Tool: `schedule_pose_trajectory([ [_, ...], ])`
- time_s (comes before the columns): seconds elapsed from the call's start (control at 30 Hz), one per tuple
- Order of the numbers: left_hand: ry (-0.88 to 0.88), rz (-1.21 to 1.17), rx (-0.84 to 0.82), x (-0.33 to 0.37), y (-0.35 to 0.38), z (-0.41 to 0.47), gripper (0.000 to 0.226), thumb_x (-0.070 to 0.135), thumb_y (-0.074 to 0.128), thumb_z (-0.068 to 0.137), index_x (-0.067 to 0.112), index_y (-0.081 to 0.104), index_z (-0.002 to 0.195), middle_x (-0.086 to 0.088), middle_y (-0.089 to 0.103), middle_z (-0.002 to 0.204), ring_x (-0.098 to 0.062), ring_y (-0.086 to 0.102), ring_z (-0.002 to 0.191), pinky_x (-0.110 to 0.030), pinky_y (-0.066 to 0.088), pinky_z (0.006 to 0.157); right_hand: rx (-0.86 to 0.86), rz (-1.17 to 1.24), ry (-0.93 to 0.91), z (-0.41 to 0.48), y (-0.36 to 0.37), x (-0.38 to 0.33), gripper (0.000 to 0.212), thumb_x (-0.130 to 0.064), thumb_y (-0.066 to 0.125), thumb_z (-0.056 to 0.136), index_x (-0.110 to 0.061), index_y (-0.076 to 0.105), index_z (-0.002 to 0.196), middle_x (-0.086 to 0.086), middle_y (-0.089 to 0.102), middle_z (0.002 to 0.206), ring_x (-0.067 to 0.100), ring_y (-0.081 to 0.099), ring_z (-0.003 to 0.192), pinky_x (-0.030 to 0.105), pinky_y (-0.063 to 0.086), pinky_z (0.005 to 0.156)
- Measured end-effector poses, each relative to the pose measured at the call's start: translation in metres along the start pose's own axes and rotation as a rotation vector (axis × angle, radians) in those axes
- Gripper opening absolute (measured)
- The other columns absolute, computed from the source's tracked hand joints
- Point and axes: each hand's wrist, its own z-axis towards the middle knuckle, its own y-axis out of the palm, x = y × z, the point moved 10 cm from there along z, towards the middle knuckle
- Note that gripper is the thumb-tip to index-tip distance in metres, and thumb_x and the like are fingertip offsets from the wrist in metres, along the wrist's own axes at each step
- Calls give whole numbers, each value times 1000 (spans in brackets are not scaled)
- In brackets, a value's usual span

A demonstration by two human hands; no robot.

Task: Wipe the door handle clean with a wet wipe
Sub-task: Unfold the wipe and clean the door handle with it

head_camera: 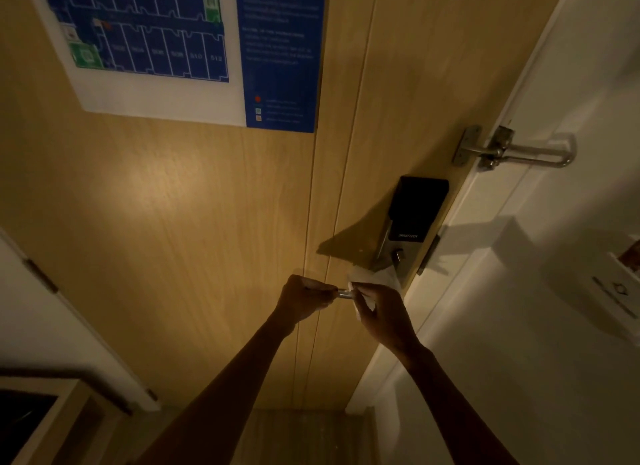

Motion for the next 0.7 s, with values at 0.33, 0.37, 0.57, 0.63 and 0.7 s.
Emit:
schedule_pose_trajectory([
  [0.33,-16,63,5,-1,-2,-1,15,6,73,80,0,75,94,-21,74,86,-22,72,74,-24,59,70,-88,-336,-183,-5,-4,-26,31,-19,67,87,-13,65,118,2,73,108,13,69,96,27,51,88],
  [0.37,-23,61,-2,-1,-2,0,15,7,73,80,0,75,93,-20,75,86,-23,72,74,-24,59,70,-93,-352,-198,-4,-5,-29,30,-23,67,87,-13,66,116,1,74,105,12,70,92,25,51,85],
  [0.57,-71,40,-19,1,-1,0,10,9,75,79,8,77,88,-14,75,81,-22,73,75,-25,60,72,-86,-357,-219,4,-7,-37,27,-32,67,88,-18,70,110,-4,75,102,6,69,89,17,47,81],
  [0.63,-78,49,-22,1,0,0,11,10,75,79,7,77,90,-14,75,83,-24,73,78,-28,60,76,-72,-367,-226,5,-6,-37,27,-31,70,85,-18,71,109,-5,75,100,5,70,87,19,50,80],
  [0.7,-83,32,-30,1,0,0,11,8,75,78,6,76,89,-12,75,80,-23,72,76,-26,60,73,-55,-400,-266,5,-4,-40,27,-31,73,82,-17,72,105,-5,76,94,5,71,82,20,52,77],
])
